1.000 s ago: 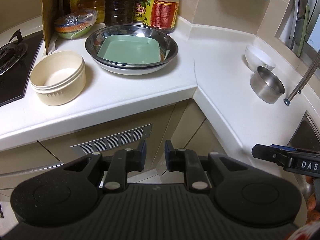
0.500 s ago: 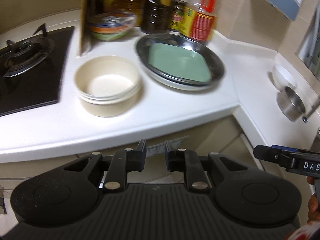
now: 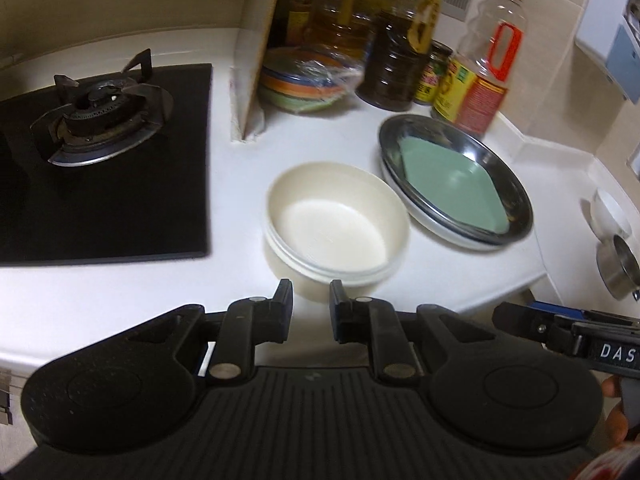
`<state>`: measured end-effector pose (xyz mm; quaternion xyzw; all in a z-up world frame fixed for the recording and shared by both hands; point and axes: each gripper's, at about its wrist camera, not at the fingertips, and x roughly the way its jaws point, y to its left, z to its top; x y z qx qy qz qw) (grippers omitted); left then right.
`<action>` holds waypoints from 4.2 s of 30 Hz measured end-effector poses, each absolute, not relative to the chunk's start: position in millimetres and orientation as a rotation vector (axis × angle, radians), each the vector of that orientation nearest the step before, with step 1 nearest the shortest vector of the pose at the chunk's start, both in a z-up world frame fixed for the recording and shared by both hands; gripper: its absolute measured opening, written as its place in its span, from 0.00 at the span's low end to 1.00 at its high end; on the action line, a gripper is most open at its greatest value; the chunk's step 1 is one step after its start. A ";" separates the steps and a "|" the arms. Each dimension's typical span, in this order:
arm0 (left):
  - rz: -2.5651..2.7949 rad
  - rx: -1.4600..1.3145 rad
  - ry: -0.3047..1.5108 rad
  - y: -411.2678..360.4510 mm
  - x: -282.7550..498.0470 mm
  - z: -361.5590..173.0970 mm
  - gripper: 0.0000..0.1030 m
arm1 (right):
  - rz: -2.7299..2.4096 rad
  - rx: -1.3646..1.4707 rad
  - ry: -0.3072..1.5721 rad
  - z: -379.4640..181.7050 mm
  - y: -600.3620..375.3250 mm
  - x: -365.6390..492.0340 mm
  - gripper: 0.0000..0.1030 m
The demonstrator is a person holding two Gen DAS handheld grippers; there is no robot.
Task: Organize plates and bowls
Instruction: 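Move both grippers to the stack of cream bowls beside the stove, then close both grippers on the rim of the cream bowls, then lift the cream bowls with both grippers and carry them toward the faucet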
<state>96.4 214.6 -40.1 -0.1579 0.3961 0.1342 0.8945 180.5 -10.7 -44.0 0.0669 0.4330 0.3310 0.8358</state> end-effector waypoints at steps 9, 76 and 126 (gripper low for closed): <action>0.245 -0.356 0.812 249.7 118.2 -45.7 0.19 | 0.724 0.158 0.881 -45.0 44.0 199.2 0.60; -0.382 -0.124 0.669 -79.9 325.4 10.0 0.12 | 0.147 0.374 0.711 27.8 -271.5 268.5 0.18; -0.407 -0.043 0.771 -185.9 484.0 -41.5 0.18 | -0.151 0.373 0.742 -21.5 -339.7 415.9 0.21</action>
